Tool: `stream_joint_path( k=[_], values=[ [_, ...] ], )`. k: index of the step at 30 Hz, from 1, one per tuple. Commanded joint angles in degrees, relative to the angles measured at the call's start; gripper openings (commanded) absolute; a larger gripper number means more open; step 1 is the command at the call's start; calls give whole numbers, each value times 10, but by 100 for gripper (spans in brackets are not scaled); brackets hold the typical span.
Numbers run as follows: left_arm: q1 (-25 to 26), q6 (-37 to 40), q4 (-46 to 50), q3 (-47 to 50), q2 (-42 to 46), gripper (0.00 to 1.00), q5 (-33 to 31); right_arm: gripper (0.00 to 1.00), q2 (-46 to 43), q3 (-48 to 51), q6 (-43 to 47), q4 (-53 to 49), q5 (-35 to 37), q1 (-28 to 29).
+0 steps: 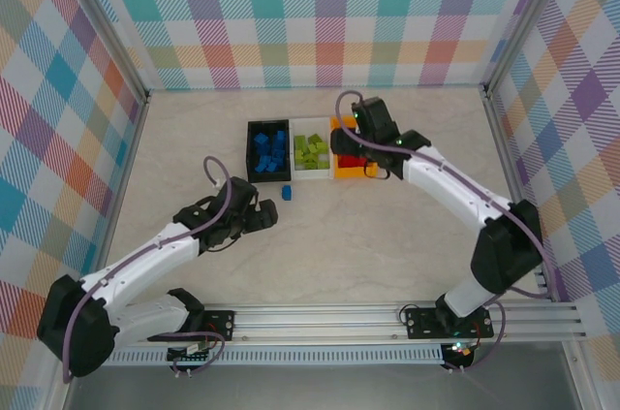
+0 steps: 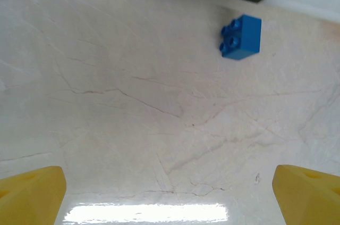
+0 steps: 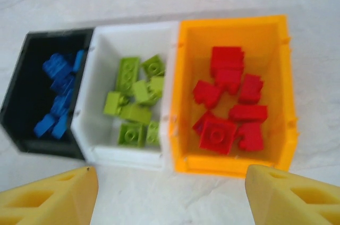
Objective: Sort the legos into containers by color
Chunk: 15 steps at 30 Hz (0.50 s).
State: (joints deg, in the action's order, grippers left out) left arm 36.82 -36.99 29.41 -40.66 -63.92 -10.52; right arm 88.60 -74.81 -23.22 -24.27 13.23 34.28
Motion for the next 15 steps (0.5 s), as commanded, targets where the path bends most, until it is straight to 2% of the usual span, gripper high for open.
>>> stream_joint_path(
  k=[1, 5, 8, 11, 15],
  values=[
    [39, 19, -12, -29, -52, 98, -32, 73, -27, 67, -17, 18, -7, 9],
    [83, 37, -27, -67, -162, 91, -66, 73, -61, 125, -33, 35, -9, 12],
    [85, 43, -48, -92, -235, 88, -96, 73, -68, 137, -35, 31, -5, 12],
    [83, 51, -71, -118, -287, 81, -129, 73, -74, 144, -32, 30, -2, 11],
    [67, 63, -89, -165, -352, 76, -140, 73, -83, 149, -27, 29, 6, 11]
  ],
)
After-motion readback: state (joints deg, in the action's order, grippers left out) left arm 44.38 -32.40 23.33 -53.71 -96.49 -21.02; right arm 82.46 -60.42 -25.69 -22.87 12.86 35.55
